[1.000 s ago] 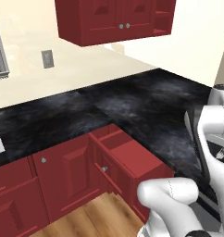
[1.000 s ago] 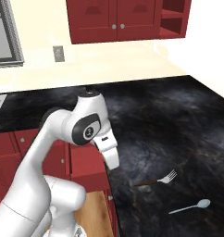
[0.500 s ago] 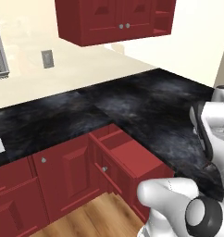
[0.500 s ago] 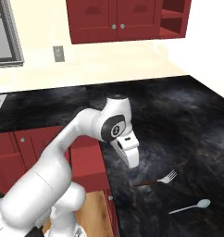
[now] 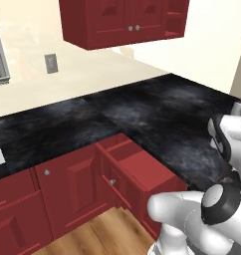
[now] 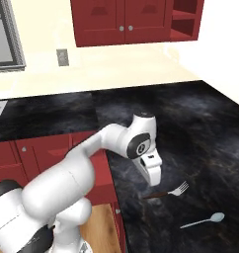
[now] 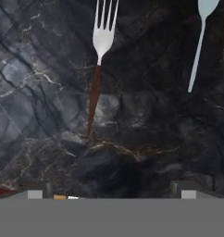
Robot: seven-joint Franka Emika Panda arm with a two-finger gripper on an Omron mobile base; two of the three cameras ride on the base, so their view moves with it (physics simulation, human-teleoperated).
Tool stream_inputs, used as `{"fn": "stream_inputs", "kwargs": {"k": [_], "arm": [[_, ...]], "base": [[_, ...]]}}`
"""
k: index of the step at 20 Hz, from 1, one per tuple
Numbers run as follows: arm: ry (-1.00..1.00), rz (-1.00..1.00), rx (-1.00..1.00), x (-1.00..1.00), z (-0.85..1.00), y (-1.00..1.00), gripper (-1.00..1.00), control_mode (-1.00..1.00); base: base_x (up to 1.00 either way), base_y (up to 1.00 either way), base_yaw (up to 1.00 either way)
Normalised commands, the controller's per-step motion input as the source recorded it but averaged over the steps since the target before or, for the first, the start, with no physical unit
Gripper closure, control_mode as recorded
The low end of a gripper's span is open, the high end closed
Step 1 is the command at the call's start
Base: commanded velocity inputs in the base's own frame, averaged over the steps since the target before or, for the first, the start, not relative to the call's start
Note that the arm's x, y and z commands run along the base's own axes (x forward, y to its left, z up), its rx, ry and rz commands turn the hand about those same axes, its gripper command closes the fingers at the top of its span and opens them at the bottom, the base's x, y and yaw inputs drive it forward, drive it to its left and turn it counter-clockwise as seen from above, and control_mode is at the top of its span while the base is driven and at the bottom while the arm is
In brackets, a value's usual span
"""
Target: Organize the utensils by type. Pick up the wooden spoons from the counter and place them in the open cabinet. Then pick up the metallic utensils from the counter and place them in the open drawer.
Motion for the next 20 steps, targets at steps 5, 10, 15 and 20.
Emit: {"fn": "stream_inputs", "kwargs": {"k": [5, 10, 15, 20], "arm": [[0.00, -0.11, 0.00, 0.23, -0.40, -0.33, -1.00, -1.00], [0.04, -0.02, 0.01, 0.35, -0.31, -0.33, -1.00, -1.00], [0.01, 0.00, 0.02, 0.20, -0.34, -0.42, -1.00, -1.00], [0.00, 0.00, 0.03, 0.23, -0.38, -0.28, -1.00, -1.00]], "base": [[0.00, 0.00, 0.00], [0.00, 0.00, 0.00], [0.00, 0.00, 0.00], [0.00, 0.00, 0.00]]}}
